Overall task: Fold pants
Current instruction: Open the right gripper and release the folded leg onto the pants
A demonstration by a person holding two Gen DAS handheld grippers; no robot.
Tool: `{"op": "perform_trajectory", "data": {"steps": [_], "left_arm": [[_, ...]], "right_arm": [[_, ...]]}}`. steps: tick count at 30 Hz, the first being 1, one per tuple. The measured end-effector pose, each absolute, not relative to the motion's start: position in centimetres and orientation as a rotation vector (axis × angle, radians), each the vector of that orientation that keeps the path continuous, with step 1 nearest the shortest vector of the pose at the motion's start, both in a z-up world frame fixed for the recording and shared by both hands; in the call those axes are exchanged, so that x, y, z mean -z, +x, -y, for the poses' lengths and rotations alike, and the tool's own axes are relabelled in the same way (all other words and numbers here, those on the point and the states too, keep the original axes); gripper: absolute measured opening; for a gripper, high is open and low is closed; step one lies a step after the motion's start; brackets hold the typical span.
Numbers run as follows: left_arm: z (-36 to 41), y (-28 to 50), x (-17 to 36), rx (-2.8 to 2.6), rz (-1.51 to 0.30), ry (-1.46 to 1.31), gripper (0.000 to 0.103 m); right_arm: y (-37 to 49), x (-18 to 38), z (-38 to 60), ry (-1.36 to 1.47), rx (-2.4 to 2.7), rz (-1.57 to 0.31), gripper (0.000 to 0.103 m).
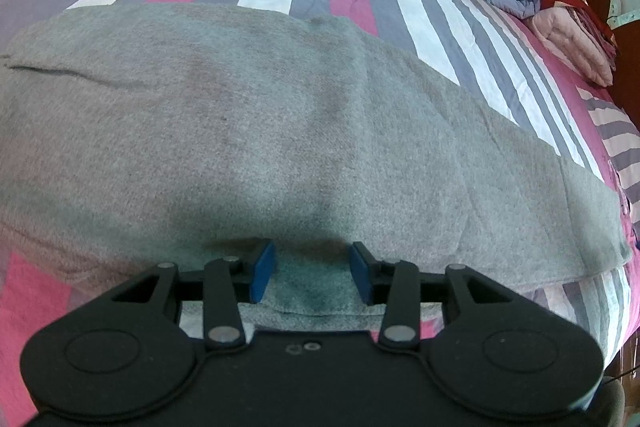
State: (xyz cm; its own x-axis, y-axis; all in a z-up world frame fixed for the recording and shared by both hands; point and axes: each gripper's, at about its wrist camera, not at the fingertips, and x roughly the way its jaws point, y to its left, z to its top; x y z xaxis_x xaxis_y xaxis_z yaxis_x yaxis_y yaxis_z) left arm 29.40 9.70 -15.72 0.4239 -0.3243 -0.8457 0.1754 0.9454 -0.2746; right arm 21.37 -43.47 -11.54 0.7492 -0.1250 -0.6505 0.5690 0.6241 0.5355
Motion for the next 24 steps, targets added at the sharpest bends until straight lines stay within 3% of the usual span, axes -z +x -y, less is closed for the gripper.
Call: {"op": "perform_trajectory", "data": {"steps": [3,5,7,17,24], "left_arm": [[-9.8,29.4,15.7,0.315,-1.092,-0.161,0.033],[-9.8,29.5,15.7,0.316,-1.093,-0.163,0.033],[-9.9,29.6,15.7,0.317,-1.093,-0.165,0.033],[-10.0,29.8,15.8,0.310,-1.082,-0.181,0.033],[-9.8,29.5,15.3,0.306,-1.061,-0.185,0.033]], "right_arm": [[24.9,12.0,40.0,0.796,0.301,-0.635,0.078],[27.8,12.9,37.4,0.787,0.211,-0.680,0.059],[30.2,14.0,35.4,0.782,0.159,-0.729,0.052],[37.0,17.0,32.5,0.710,0.156,-0.812,0.048],[33.5,14.6,34.6,0.742,0.127,-0.762,0.049]]}}
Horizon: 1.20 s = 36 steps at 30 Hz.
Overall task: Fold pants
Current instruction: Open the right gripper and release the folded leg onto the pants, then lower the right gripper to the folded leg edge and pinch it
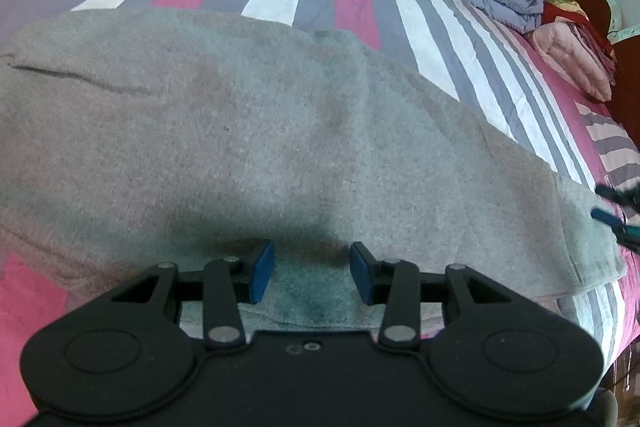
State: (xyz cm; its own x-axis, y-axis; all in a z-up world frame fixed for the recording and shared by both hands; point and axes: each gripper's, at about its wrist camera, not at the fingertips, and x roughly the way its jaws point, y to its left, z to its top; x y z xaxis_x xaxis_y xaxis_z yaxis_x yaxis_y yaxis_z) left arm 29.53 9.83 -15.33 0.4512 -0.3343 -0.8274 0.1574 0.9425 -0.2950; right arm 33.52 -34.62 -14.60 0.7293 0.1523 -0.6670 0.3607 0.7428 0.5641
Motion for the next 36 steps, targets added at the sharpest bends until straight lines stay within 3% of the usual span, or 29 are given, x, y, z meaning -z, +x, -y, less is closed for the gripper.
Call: {"op": "perform_trajectory", "data": {"steps": [3,5,7,8,10,11,36], "left_arm": [[-9.6,29.2,15.0,0.306,-1.054,-0.197,0.033],[-9.3,28.9,14.8,0.313,-1.049,-0.202,0.033],[-8.7,28.5,14.6,0.322,-1.046,-0.190,0.035],[-8.3,28.3,14.5,0.325,-1.047,-0.183,0.038],[-7.7,27.9,14.2,0.333,-1.036,-0.184,0.054],[-7.3,27.7,14.1,0.331,-1.029,-0.180,0.056],[-0.6,26.4,13.1,0.310,-0.986,-0.050,0.071]], "right_arm": [[31.7,14.1,35.1,0.737,0.130,-0.778,0.050],[30.0,14.3,36.0,0.775,0.141,-0.782,0.073],[28.0,14.1,36.8,0.805,0.175,-0.773,0.080],[27.1,14.1,37.2,0.806,0.191,-0.773,0.080],[25.6,14.1,37.9,0.820,0.219,-0.781,0.080],[25.0,14.1,38.1,0.830,0.227,-0.785,0.080],[21.1,15.3,41.7,0.825,0.361,-0.830,0.084]]}}
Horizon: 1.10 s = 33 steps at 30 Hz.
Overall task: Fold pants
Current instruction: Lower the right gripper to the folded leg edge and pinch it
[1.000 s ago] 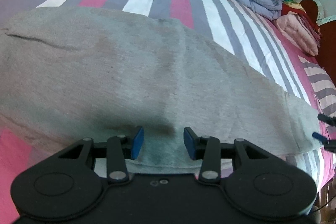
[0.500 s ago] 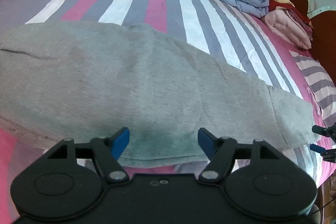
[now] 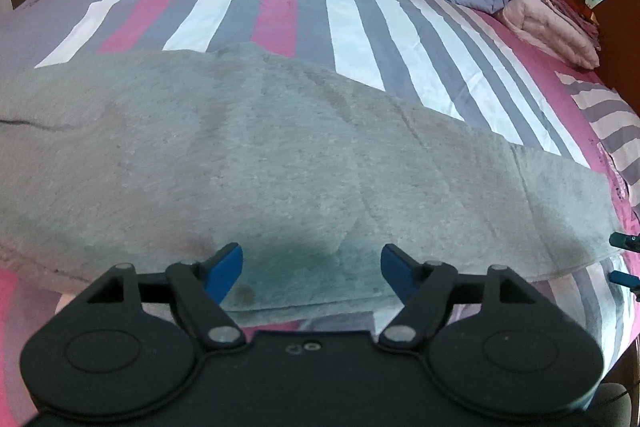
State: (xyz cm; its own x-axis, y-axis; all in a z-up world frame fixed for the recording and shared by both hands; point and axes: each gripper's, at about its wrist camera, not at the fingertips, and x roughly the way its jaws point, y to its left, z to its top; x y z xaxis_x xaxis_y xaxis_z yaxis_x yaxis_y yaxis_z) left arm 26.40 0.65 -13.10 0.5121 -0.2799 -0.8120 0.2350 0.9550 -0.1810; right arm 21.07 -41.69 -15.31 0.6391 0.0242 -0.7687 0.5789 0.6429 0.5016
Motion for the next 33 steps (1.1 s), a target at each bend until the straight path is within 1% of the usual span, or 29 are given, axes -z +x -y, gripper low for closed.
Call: {"op": "perform_trajectory", "data": {"steps": [4,9,14,22,25,26,27,28,29,33], "left_arm": [[0.2,26.2,13.0,0.291,-0.977,-0.041,0.079],[1.0,26.0,12.7,0.290,-0.955,-0.028,0.084],[1.3,26.3,13.1,0.298,-0.973,-0.013,0.084],[1.4,26.4,13.6,0.321,-0.984,0.021,0.085],[1.6,26.5,13.9,0.333,-0.997,0.023,0.085],[1.6,26.5,14.0,0.333,-0.999,0.021,0.085],[1.6,26.5,14.0,0.335,-1.000,0.017,0.085],[1.6,26.4,14.0,0.337,-1.001,0.015,0.085],[1.5,26.4,14.0,0.339,-1.003,0.015,0.085],[1.3,26.3,14.0,0.344,-1.002,0.021,0.085]], "right_arm": [[20.9,15.3,42.2,0.825,0.389,-0.831,0.084],[20.8,15.4,42.5,0.826,0.401,-0.834,0.084],[20.7,15.5,43.0,0.856,0.410,-0.823,0.084],[18.1,16.6,46.9,1.136,0.454,-0.680,0.084],[18.3,16.5,47.2,1.129,0.452,-0.677,0.083],[18.5,16.4,47.2,1.117,0.456,-0.663,0.072],[18.8,16.3,47.3,1.106,0.461,-0.647,0.058],[19.2,16.3,47.4,1.090,0.476,-0.650,0.036],[19.5,16.5,47.6,1.088,0.498,-0.657,0.031],[19.5,17.9,48.4,1.169,0.509,-0.637,0.031]]}}
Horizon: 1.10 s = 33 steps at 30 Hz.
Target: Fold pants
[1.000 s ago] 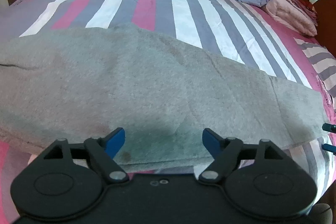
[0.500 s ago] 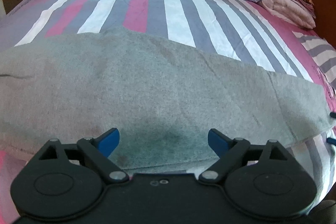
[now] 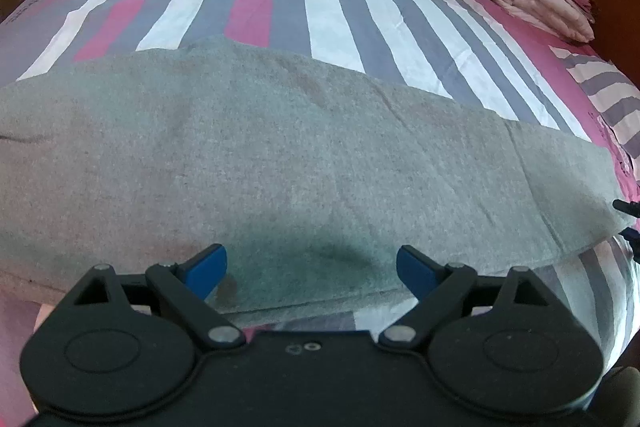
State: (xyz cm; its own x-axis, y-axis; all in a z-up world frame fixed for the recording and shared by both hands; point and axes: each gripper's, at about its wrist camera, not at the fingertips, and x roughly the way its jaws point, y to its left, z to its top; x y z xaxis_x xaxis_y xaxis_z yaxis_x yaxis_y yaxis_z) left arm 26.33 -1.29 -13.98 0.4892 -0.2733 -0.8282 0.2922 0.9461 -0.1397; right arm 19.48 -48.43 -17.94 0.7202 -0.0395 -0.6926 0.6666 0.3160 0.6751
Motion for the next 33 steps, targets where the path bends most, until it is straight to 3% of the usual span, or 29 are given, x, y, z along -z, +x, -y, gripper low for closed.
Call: {"op": "perform_trajectory", "data": {"steps": [7,9,10,22,33], "left_arm": [[0.9,26.5,13.6,0.342,-0.993,0.014,0.085],[0.7,26.5,13.5,0.339,-0.989,0.013,0.085],[0.5,26.5,13.4,0.336,-0.988,0.012,0.085],[-2.1,27.1,12.0,0.305,-0.946,-0.009,0.085],[-8.6,27.5,11.7,0.185,-0.930,-0.092,0.085]], "right_arm": [[19.5,18.2,48.3,1.170,0.490,-0.601,0.031],[19.2,17.6,48.2,1.164,0.472,-0.563,0.007],[19.0,17.5,48.3,1.171,0.466,-0.551,0.005],[22.5,10.0,42.3,0.888,0.262,-0.466,0.005],[30.2,4.9,26.2,0.613,-0.118,-0.522,0.005]]}}
